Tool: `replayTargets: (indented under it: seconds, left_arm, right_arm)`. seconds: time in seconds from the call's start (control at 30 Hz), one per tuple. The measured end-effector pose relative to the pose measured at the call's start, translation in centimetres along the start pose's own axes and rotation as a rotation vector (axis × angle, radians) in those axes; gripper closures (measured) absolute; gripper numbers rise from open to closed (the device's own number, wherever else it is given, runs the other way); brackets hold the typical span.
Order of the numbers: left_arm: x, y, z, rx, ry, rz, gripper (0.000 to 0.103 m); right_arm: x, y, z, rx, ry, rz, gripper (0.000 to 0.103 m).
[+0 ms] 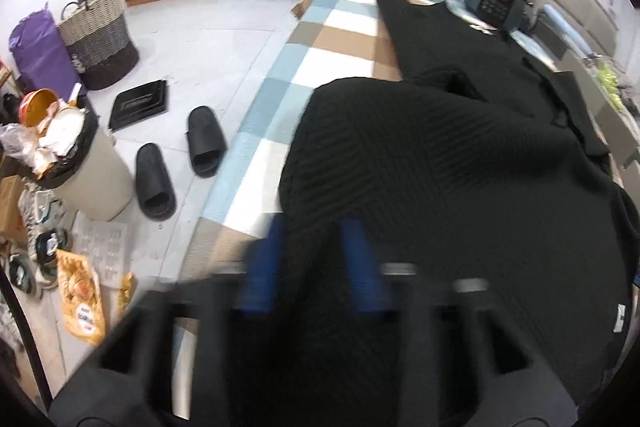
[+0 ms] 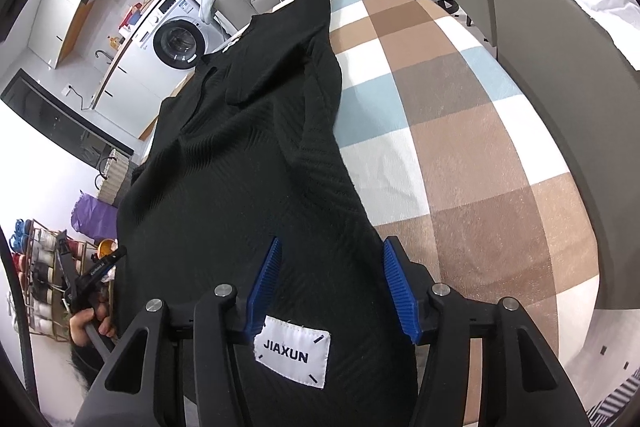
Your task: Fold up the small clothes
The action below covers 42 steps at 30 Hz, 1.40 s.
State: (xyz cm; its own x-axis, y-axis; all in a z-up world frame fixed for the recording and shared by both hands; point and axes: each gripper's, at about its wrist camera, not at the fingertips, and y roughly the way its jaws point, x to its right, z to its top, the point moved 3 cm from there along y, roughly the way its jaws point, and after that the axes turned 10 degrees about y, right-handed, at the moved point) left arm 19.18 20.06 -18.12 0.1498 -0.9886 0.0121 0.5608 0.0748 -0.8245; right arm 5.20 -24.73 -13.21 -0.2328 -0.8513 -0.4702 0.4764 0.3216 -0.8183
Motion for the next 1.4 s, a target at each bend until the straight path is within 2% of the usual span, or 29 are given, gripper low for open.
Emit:
replayTargets:
  seconds: [0.03, 0.17, 0.33, 0.53, 0.57, 0.63, 0.7, 0.83, 1.0, 1.13, 1.3, 1.4]
  left_arm:
    - [0.1, -0.1, 0.0, 0.002, -0.004, -0.023, 0.097]
    - [0.5, -1.0, 0.1, 0.042, -0.016, -0.026, 0.097]
    - [0.8, -2.3, 0.1, 0.073, -0.025, -0.032, 0.097]
    - [0.8, -4.0, 0.1, 0.1, -0.036, -0.033, 0.097]
    - [0.8, -4.2, 0.1, 0.103, -0.036, -0.03, 0.097]
    - [0.7, -4.3, 0.1, 0.104, -0.037, -0.033, 0.098]
    - [0.8, -4.9, 0.1, 0.113, -0.041, -0.039, 0.098]
    - [1.1, -6.4, 0.2, 0.143, -0.053, -0.062, 0.098]
    - [2.3, -8.8, 0.6, 0.199, -0.033, -0.092, 0.098]
    - [2.3, -10.4, 1.4, 0.241, -0.051, -0.104, 0.098]
    - [2.3, -10.4, 3.2, 0.256, -0.043, -0.09, 0.098]
    - [2.0, -9.1, 5.2, 0.257, -0.057, -0.077, 0.098]
  right_arm:
    - [0.0, 0.0, 0.0, 0.001, -0.001, -0.003, 0.05]
    - [0.2, 0.4, 0.0, 0.014, -0.02, -0.036, 0.05]
    - [0.6, 0.6, 0.6, 0.032, -0.012, -0.024, 0.05]
    - [-0.1, 0.9, 0.2, 0.024, -0.068, -0.004, 0.051]
    - [-0.3, 0.9, 0.1, 0.032, -0.085, -0.013, 0.054]
    - [-0.5, 0.9, 0.0, 0.039, -0.113, -0.024, 0.086]
    - [-0.7, 0.5, 0.1, 0.068, -0.127, -0.02, 0.097]
    - [-1.1, -2.8, 1.0, 0.235, -0.123, 0.014, 0.099]
    - [-1.1, -6.0, 3.3, 0.374, -0.073, 0.039, 0.099]
    - [-1.4, -6.9, 5.2, 0.414, -0.026, 0.114, 0.099]
    - [-3.1, -6.1, 7.2, 0.426, -0.037, 0.108, 0.099]
    - [-3.5, -5.3, 8.3, 0.421, -0.018, 0.1, 0.099]
